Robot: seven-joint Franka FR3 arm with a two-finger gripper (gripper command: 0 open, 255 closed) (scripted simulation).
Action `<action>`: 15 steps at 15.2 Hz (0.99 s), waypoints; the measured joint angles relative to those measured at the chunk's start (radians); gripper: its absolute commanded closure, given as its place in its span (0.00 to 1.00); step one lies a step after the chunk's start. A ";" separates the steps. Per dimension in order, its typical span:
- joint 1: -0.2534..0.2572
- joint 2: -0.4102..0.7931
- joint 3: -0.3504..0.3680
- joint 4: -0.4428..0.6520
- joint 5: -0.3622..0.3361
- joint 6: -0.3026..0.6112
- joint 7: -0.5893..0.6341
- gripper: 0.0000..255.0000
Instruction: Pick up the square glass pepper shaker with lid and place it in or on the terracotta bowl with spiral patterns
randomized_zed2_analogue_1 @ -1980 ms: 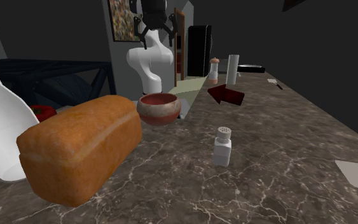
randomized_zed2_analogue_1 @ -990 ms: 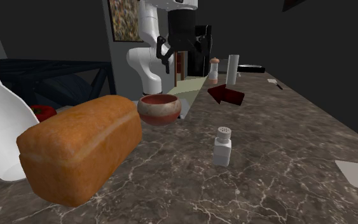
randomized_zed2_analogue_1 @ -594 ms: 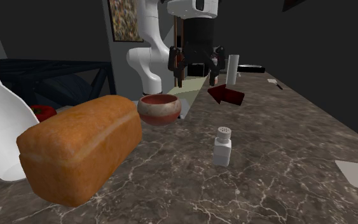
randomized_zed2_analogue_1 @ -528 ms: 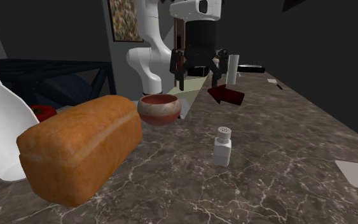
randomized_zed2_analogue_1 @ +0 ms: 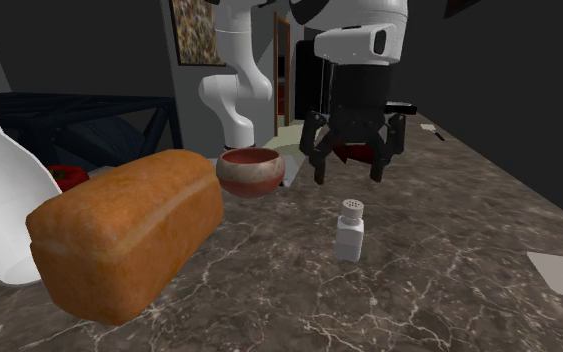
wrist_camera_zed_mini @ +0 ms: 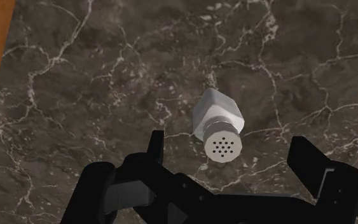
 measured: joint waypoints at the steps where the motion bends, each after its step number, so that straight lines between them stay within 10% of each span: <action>1: 0.005 0.023 -0.001 0.024 -0.009 -0.002 0.006 0.00; 14: 0.012 0.087 -0.010 0.011 -0.033 0.075 0.024 0.00; 15: 0.012 0.087 -0.010 0.011 -0.033 0.075 0.024 1.00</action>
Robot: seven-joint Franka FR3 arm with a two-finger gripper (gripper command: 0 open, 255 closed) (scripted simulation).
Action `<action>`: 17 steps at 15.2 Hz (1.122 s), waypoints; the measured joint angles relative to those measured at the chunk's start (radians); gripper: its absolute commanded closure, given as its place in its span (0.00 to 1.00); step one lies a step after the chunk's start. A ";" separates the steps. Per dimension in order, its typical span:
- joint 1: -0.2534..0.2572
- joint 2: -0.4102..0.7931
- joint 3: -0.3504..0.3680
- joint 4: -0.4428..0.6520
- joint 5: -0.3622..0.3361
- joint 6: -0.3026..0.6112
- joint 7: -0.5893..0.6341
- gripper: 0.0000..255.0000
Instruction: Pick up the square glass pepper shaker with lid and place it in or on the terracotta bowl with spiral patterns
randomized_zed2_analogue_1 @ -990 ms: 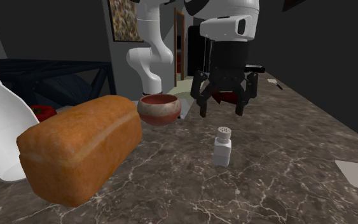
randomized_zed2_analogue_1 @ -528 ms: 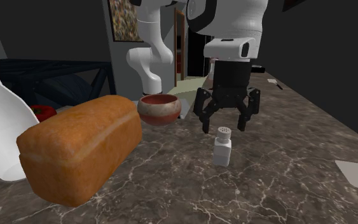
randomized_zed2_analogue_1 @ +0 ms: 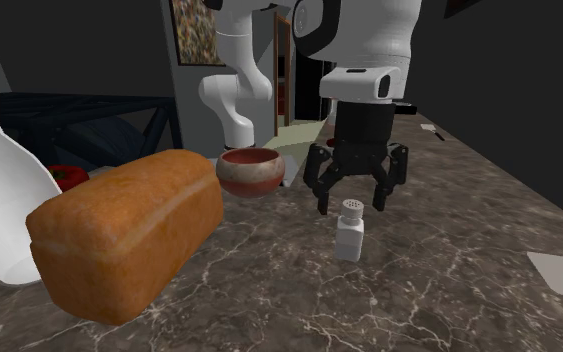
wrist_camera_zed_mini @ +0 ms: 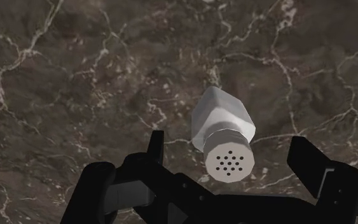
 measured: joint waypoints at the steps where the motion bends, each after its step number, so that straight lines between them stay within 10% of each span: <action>1: 0.000 0.000 0.000 0.000 0.000 0.000 0.000 1.00; 17: -0.002 -0.029 0.005 0.044 0.013 -0.071 -0.012 1.00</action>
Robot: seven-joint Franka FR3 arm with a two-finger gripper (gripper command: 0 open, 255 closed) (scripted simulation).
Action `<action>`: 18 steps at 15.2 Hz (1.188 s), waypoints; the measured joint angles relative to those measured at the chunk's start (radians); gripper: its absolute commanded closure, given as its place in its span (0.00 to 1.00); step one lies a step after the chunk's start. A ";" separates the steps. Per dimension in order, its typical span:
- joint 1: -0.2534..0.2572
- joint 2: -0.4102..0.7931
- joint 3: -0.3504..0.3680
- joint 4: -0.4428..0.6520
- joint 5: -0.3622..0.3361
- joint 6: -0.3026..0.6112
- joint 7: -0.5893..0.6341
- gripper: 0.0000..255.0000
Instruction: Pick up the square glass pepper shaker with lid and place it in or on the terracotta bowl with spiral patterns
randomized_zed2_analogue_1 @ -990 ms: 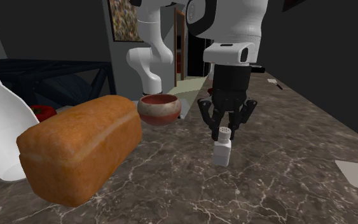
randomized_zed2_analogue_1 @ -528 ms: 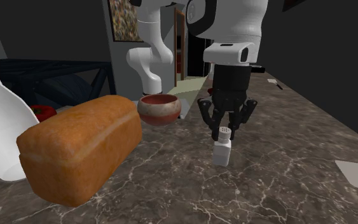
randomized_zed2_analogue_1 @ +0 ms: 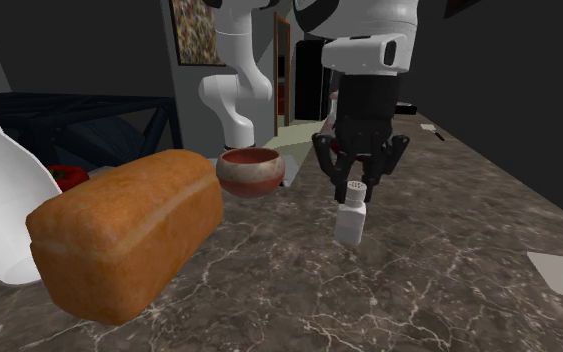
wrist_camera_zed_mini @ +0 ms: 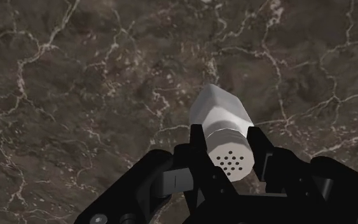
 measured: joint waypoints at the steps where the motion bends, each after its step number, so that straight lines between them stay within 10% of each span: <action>1: 0.000 -0.004 0.001 0.006 0.001 -0.010 -0.001 1.00; 18: 0.001 -0.058 0.010 0.161 0.025 -0.217 -0.025 1.00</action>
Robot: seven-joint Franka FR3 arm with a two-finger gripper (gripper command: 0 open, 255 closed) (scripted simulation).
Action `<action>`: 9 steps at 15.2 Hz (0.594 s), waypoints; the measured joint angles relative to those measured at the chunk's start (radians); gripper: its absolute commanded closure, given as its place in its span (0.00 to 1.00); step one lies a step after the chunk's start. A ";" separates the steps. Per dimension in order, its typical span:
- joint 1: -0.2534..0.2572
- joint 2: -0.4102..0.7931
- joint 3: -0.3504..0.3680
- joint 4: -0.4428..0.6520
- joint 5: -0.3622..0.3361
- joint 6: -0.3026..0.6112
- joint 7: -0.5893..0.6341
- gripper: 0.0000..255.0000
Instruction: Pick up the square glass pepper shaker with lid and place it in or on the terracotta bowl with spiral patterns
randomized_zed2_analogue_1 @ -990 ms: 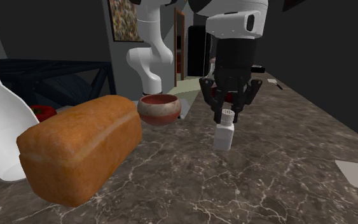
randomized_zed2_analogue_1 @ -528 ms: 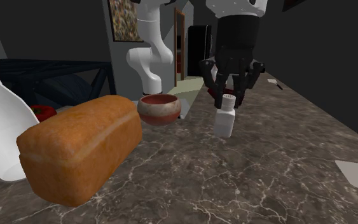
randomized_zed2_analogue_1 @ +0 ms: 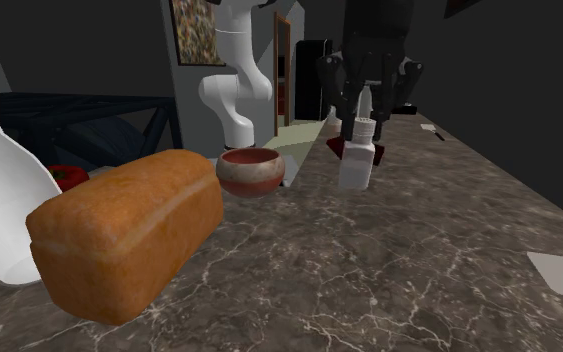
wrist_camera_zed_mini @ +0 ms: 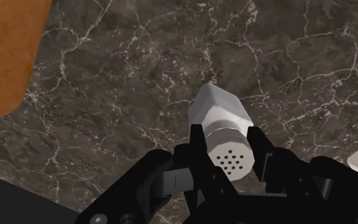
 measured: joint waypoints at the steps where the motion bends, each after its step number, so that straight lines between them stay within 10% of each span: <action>1: 0.000 0.004 0.000 0.017 0.000 -0.012 -0.002 1.00; 9: -0.001 -0.020 0.002 0.084 0.008 -0.103 -0.014 1.00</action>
